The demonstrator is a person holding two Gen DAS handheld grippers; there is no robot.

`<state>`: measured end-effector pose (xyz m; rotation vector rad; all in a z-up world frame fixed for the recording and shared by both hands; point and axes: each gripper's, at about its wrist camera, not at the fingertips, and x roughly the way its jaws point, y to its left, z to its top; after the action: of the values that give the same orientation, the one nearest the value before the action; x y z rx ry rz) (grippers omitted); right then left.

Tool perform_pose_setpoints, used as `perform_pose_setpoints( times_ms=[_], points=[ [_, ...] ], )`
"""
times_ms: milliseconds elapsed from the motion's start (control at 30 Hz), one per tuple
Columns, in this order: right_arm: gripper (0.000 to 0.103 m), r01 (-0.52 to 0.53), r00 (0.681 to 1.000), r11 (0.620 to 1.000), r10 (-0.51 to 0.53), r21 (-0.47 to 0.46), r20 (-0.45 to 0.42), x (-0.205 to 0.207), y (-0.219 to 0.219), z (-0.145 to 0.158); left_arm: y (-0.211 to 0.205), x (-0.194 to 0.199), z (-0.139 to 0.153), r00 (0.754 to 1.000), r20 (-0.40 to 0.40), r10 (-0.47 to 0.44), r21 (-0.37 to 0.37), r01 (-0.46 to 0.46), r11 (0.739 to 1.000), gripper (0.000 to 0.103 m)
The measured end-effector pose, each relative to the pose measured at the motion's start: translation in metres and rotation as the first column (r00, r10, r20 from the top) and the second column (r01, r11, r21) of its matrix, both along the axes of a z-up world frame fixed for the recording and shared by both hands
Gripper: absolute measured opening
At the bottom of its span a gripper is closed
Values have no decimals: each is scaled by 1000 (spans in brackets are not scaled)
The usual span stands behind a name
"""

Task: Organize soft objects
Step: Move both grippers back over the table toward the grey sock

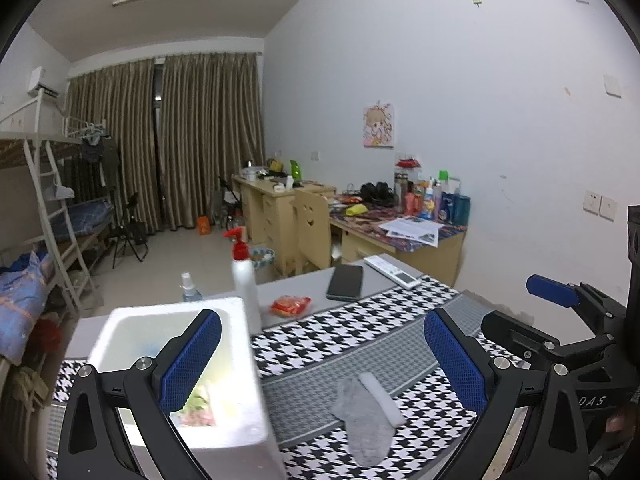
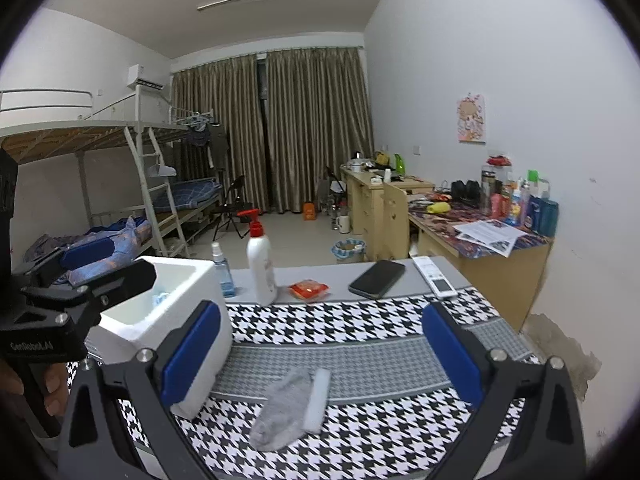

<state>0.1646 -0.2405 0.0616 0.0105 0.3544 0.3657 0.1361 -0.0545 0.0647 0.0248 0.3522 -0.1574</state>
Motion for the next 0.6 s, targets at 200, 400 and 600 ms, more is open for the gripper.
perform_pose_setpoints(
  times_ms=[200, 400, 600],
  points=[
    [102, 13, 1000, 1000, -13, 10, -12, -4, -18, -6, -14, 2, -7, 999, -21, -24, 4, 24, 1000, 102],
    [102, 32, 999, 999, -32, 7, -39, -2, -30, -13, -30, 14, -23, 997, -62, -34, 13, 35, 999, 102],
    [102, 44, 996, 999, -42, 19, -77, 4, -41, -25, -43, 26, -45, 991, -121, -56, 12, 58, 998, 102]
  ],
)
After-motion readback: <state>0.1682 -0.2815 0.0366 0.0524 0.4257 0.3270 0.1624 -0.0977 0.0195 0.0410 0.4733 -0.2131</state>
